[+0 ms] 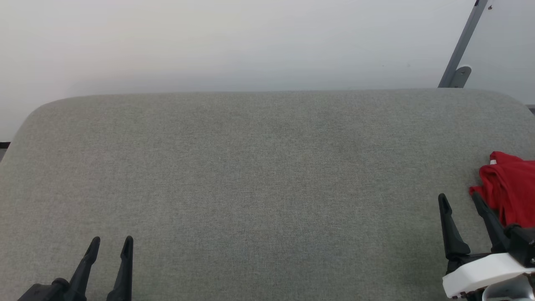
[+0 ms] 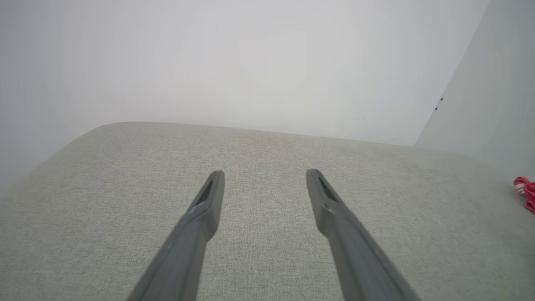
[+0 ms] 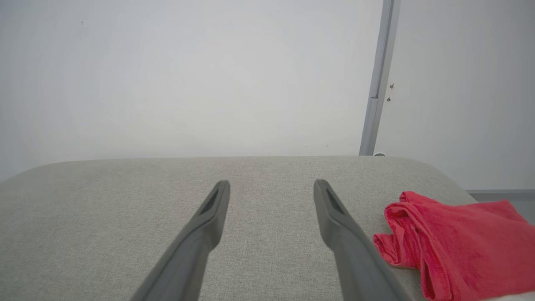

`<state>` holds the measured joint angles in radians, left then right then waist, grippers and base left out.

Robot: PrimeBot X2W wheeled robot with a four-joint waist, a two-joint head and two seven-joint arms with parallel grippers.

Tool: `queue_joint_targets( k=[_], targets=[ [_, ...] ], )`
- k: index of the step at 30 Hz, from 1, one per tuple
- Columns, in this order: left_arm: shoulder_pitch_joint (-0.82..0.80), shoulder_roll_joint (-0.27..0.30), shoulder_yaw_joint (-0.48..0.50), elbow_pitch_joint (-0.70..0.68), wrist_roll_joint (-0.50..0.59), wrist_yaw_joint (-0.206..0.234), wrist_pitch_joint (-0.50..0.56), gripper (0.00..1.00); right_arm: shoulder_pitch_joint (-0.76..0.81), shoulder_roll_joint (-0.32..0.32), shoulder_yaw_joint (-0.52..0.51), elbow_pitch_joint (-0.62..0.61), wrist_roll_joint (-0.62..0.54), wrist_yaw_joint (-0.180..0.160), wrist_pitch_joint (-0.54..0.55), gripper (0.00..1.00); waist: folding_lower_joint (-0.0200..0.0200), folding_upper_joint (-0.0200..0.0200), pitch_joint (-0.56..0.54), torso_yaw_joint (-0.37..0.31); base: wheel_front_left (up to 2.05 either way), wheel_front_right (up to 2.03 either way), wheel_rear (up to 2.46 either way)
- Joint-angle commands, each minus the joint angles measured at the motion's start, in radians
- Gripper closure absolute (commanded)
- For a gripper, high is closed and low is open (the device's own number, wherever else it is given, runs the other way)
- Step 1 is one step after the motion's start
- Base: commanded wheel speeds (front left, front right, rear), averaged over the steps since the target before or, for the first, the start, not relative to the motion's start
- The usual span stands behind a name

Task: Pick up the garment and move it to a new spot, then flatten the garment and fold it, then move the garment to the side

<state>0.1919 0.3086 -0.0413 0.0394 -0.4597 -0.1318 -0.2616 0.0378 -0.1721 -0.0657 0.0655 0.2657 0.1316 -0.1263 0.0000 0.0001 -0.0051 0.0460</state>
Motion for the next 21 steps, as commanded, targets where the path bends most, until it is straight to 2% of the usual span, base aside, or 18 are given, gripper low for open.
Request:
queue_joint_targets(
  k=[1,21],
  targets=[
    [0.002,-0.003,0.001,-0.002,0.004,0.002,-0.004,0.00,0.011,0.002,-0.001,-0.007,-0.002,-0.002,0.003,0.00,0.0000,-0.0001,0.001,0.000,0.00,0.00,0.00],
    [-0.024,-0.008,-0.001,0.008,-0.002,0.002,-0.004,0.00,-0.008,0.025,0.000,-0.009,0.005,-0.002,-0.006,0.00,0.0000,-0.0001,0.015,-0.003,0.00,0.00,0.00]
  ],
)
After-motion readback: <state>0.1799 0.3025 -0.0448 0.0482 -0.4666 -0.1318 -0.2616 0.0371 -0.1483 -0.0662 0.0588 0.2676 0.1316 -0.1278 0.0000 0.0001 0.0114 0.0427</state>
